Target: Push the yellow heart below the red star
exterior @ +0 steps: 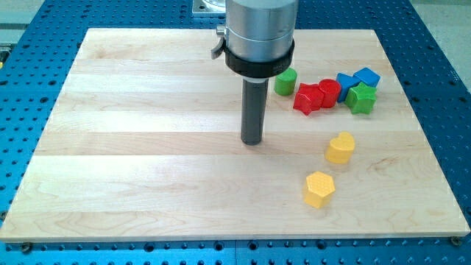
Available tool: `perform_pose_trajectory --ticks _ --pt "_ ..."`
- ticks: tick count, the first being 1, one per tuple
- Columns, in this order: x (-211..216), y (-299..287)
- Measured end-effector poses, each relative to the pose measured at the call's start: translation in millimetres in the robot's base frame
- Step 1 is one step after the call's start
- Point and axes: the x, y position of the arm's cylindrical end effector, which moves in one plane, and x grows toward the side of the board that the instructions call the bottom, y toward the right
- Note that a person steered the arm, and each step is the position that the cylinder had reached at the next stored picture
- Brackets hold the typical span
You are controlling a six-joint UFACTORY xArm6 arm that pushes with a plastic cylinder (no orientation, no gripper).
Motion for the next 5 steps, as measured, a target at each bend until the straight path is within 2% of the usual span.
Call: perform_pose_trajectory --ticks 1,2,5 --pt "19.0 59.3" --pt "24.3 86.6" --pt "-13.2 102.3"
